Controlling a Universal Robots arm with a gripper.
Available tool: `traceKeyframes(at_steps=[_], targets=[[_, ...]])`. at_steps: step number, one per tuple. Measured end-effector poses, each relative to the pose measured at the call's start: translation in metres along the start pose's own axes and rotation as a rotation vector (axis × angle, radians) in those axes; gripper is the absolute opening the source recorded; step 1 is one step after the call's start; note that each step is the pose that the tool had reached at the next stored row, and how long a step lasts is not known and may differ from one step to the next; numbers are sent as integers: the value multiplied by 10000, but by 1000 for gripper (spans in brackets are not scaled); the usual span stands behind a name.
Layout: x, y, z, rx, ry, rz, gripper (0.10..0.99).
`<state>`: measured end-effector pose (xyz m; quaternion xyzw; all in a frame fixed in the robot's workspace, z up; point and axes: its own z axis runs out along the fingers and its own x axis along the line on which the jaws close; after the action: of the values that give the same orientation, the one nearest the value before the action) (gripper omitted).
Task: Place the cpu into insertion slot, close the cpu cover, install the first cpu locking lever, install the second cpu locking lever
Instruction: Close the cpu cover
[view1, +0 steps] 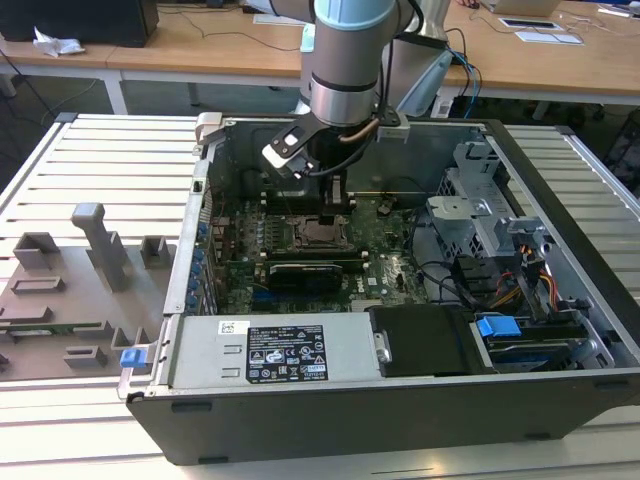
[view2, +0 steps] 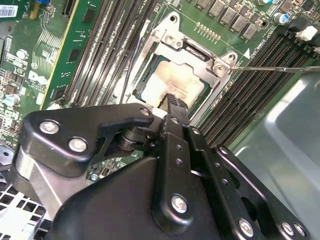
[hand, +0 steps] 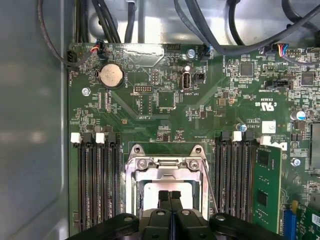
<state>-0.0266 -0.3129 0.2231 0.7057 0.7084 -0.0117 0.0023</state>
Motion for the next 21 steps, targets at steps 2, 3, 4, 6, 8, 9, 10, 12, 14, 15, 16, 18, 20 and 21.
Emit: traceKeyframes(at_steps=[2, 3, 4, 6, 8, 9, 10, 12, 14, 15, 16, 18, 20, 21], targets=[[-1, 0, -21, 0, -1, 0, 106], [0, 0, -27, 0, 0, 0, 106], [-1, 0, -34, 0, 0, 0, 106], [-1, 0, -49, 0, -1, 0, 106], [-1, 1, -61, 0, 0, 0, 106], [-1, 1, -65, 0, 0, 0, 106], [-2, 2, -79, 0, -1, 0, 106], [-2, 5, -123, 1, 0, 0, 106], [-3, 5, -152, 2, 0, 1, 106], [-3, 5, -162, 2, -1, 0, 106], [-4, 5, -178, 2, -1, 0, 106], [-4, 5, -198, 2, -1, 0, 106], [-4, 5, -219, 1, -1, 0, 106], [-5, 5, -237, 1, 0, 0, 106]])
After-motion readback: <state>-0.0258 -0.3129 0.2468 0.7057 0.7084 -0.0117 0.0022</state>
